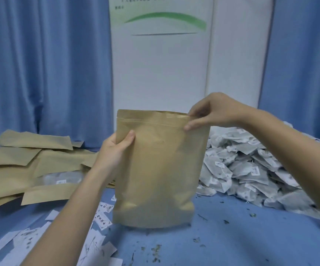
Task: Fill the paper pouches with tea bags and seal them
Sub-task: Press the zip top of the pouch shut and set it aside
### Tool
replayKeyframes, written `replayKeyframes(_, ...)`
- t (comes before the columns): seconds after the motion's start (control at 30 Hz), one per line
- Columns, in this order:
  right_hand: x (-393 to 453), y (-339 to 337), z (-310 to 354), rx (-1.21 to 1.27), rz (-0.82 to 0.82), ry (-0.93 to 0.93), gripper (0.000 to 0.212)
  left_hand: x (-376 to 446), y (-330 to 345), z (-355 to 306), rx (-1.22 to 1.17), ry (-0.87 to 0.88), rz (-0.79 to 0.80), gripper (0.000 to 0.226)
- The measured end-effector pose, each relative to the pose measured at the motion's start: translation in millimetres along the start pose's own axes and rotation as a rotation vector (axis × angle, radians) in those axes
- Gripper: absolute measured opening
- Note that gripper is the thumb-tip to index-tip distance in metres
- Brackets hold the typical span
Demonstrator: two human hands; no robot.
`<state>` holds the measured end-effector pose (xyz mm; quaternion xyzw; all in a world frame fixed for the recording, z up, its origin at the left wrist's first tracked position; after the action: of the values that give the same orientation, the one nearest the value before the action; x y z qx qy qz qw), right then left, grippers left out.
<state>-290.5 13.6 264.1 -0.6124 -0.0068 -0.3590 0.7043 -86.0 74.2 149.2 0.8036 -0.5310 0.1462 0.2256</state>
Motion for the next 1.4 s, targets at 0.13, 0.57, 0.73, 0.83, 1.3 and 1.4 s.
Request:
replayKeyframes(0.13, -9.6, -4.8, -28.9, -0.108, -0.055, 0.058, 0.021, -1.9, 29.5, 12.8, -0.077, -0.115, 0.133, 0.014)
replayKeyframes(0.57, -3.0, 5.9, -16.4, -0.201, -0.055, -0.035, 0.056, 1.8, 78.3, 18.2, 0.058, 0.016, 0.026, 0.019)
replayKeyframes(0.73, 14.7, 18.2, -4.8, -0.184, 0.027, -0.010, 0.018, -2.1, 85.5, 23.3, 0.028, 0.030, -0.014, 0.019)
replayKeyframes(0.83, 13.7, 26.1, -4.4, -0.200, 0.093, -0.002, 0.018, -1.1, 75.4, 15.5, 0.032, 0.111, -0.104, 0.013)
replayKeyframes(1.3, 13.8, 33.7, -2.4, -0.275, 0.115, 0.020, 0.030, -13.3, 70.0, 11.0, 0.142, 0.275, -0.349, 0.027)
replayKeyframes(1.4, 11.5, 34.4, -4.9, -0.240, 0.084, 0.019, 0.030, -11.6, 74.7, 17.1, 0.082, 0.208, -0.261, 0.029)
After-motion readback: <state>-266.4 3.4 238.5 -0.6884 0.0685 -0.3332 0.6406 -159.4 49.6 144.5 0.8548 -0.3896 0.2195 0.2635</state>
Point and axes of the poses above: each hand's wrist, its own x-axis towards the middle knuckle, its own y-axis out of the palm, z = x × y, the point moved 8 cm from there along x, towards the middle knuckle, and after that the axes turned 1 degree about x, right-handed, at the moved point
